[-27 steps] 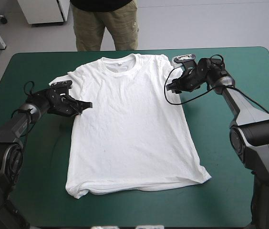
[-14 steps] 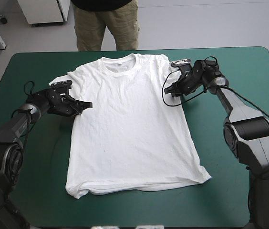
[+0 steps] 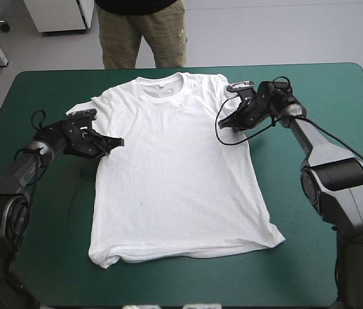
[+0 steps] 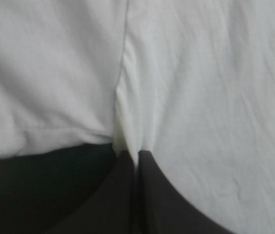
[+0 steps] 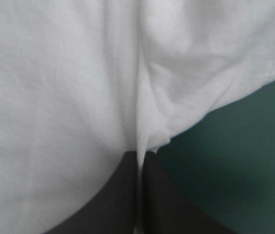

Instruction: Fold the cloth

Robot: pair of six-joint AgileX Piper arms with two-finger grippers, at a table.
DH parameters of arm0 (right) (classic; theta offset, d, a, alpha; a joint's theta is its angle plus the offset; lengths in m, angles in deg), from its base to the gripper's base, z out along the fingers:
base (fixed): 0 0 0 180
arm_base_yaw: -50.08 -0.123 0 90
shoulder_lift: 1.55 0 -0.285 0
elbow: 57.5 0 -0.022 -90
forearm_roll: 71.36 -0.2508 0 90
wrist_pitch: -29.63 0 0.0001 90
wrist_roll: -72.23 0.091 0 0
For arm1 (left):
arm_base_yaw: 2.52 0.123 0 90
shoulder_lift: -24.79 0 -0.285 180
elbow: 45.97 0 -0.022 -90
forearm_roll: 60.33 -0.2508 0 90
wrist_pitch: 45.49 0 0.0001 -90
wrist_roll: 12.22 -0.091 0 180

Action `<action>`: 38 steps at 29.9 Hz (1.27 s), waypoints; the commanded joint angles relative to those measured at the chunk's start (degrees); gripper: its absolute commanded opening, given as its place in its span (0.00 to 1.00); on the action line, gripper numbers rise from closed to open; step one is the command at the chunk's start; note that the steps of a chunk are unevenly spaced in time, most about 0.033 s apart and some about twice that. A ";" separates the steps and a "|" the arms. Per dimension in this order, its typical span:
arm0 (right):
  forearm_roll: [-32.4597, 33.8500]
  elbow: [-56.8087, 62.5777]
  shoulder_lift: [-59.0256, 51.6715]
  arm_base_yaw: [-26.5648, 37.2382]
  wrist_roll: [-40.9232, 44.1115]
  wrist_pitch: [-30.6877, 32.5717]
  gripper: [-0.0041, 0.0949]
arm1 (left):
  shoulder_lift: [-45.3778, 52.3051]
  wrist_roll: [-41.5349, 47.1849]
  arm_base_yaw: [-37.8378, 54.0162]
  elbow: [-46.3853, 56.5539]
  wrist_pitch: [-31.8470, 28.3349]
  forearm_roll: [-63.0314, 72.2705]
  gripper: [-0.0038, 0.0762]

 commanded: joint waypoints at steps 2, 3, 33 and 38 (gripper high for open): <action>-4.22 -1.36 -10.91 2.40 -1.80 0.36 0.03 | 6.82 0.58 1.55 -2.70 0.74 0.78 0.04; -5.25 -1.36 -12.41 2.65 -2.80 0.77 0.03 | 7.94 0.58 1.67 -3.62 1.16 0.36 0.04; 5.33 5.73 -66.19 2.67 3.95 16.03 0.03 | 36.98 -4.56 1.67 -37.60 33.41 -0.47 0.04; 6.86 15.54 -71.74 2.67 3.95 10.49 0.03 | 40.64 -4.56 1.67 -33.69 25.44 -0.35 0.04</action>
